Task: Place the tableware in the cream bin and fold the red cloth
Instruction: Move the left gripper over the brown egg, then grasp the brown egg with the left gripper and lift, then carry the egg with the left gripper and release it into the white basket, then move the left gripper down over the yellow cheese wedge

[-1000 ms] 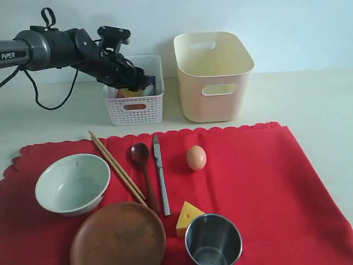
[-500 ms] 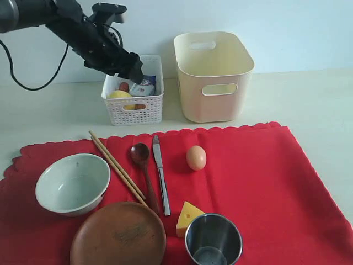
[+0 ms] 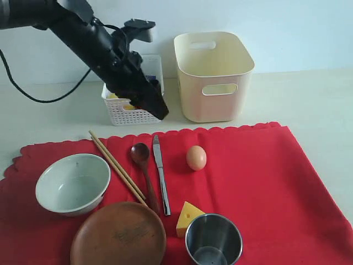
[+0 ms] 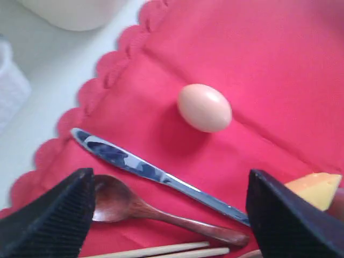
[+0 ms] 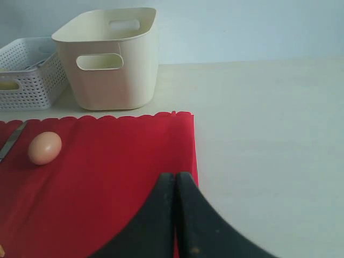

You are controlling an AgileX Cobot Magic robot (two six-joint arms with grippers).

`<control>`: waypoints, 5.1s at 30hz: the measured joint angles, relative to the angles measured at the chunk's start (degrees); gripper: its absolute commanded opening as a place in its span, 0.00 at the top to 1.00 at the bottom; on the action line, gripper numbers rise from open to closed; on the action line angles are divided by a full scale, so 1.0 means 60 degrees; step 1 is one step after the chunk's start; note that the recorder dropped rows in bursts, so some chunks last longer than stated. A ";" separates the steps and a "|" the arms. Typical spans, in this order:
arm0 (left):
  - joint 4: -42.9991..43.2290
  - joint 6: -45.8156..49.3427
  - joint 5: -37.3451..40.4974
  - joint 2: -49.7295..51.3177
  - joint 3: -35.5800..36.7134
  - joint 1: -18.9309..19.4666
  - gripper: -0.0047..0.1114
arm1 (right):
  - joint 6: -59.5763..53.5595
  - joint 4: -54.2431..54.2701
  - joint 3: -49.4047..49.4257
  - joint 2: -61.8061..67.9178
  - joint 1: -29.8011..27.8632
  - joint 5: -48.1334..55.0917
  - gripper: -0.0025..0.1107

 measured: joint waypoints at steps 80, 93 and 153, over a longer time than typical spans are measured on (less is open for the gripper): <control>0.8124 -1.2119 -0.3579 -0.1579 0.2842 -0.3295 0.96 | 0.0000 0.0021 0.0000 0.0000 0.0000 0.0000 0.98; 0.7748 -1.0169 -0.5897 -0.3435 0.4963 0.0062 0.96 | 0.0000 0.0021 0.0000 0.0000 0.0000 0.0000 0.98; 0.0677 -0.2179 -0.1405 -0.1580 0.1516 0.1494 0.28 | 0.0000 0.0021 0.0000 0.0000 0.0000 0.0000 0.98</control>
